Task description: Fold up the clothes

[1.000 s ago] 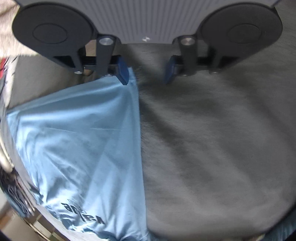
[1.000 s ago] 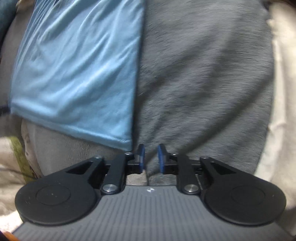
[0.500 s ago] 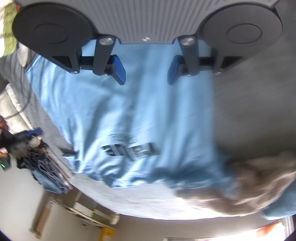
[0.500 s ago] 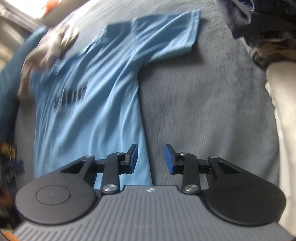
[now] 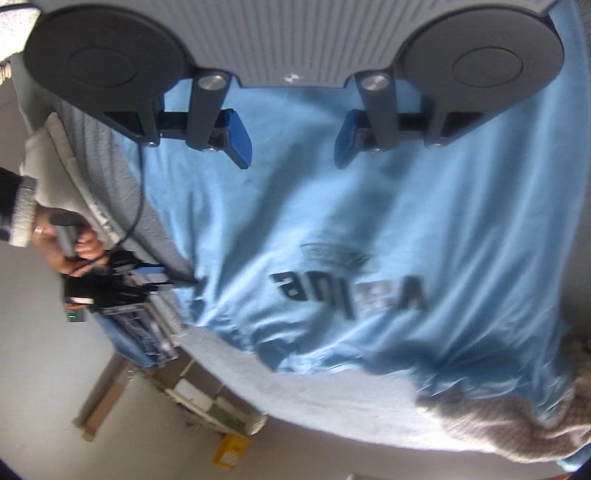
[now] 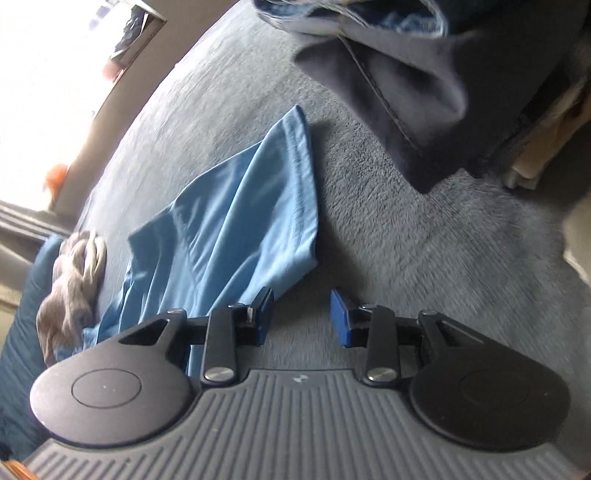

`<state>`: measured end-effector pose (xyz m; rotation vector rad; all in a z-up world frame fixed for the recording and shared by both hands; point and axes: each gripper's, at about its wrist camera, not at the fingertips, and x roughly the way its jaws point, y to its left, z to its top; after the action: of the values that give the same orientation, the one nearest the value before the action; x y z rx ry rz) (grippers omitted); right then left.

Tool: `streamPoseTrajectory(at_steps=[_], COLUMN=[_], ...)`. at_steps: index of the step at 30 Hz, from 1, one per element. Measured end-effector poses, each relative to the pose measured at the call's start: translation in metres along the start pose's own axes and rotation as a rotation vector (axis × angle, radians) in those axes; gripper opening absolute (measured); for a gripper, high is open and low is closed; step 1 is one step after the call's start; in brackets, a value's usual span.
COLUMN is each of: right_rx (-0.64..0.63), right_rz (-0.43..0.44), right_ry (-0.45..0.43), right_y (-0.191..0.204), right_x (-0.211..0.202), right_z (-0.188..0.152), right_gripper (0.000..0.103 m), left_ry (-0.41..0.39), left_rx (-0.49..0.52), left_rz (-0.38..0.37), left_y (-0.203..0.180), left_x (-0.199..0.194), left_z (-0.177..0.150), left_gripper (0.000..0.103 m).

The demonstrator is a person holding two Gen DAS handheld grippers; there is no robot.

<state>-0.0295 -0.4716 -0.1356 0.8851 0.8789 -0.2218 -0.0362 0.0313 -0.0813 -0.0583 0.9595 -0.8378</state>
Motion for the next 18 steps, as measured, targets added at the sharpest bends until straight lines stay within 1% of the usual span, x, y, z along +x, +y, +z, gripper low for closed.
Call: streamPoseTrajectory(at_steps=[3, 4, 6, 7, 9, 10, 13, 15, 16, 18], right_rx=[0.001, -0.009, -0.046, -0.077, -0.142, -0.174, -0.250, -0.281, -0.275, -0.214], right_rz=[0.051, 0.059, 0.042, 0.031, 0.006, -0.013, -0.076, -0.095, -0.098, -0.100], right_ry=[-0.041, -0.048, -0.061, -0.069, -0.096, -0.122, -0.192, -0.176, -0.152, -0.126], right_y=[0.002, 0.004, 0.011, 0.016, 0.026, 0.030, 0.040, 0.042, 0.037, 0.030], right_x=[0.010, 0.013, 0.019, 0.019, 0.013, 0.003, -0.014, -0.008, -0.005, 0.002], right_z=[0.005, 0.007, 0.008, 0.009, 0.010, 0.012, 0.019, 0.026, 0.030, 0.032], right_gripper=[0.033, 0.031, 0.018, 0.005, 0.004, 0.003, 0.003, 0.003, 0.006, 0.009], left_ry=[-0.018, -0.018, -0.010, -0.004, 0.009, 0.017, 0.036, 0.044, 0.047, 0.047], left_rx=[0.046, 0.061, 0.102, 0.126, 0.168, 0.181, 0.192, 0.185, 0.177, 0.162], left_rz=[-0.045, -0.060, -0.082, -0.088, -0.089, -0.090, -0.099, -0.102, -0.104, -0.104], left_y=[-0.016, -0.022, -0.033, -0.038, -0.046, -0.048, -0.049, -0.046, -0.044, -0.041], left_x=[0.014, 0.020, 0.031, 0.035, 0.044, 0.048, 0.055, 0.059, 0.060, 0.062], left_z=[0.004, 0.005, 0.004, 0.003, 0.001, -0.001, -0.004, -0.003, -0.002, -0.001], left_gripper=[0.051, 0.050, 0.050, 0.050, 0.049, 0.049, 0.049, 0.049, 0.049, 0.049])
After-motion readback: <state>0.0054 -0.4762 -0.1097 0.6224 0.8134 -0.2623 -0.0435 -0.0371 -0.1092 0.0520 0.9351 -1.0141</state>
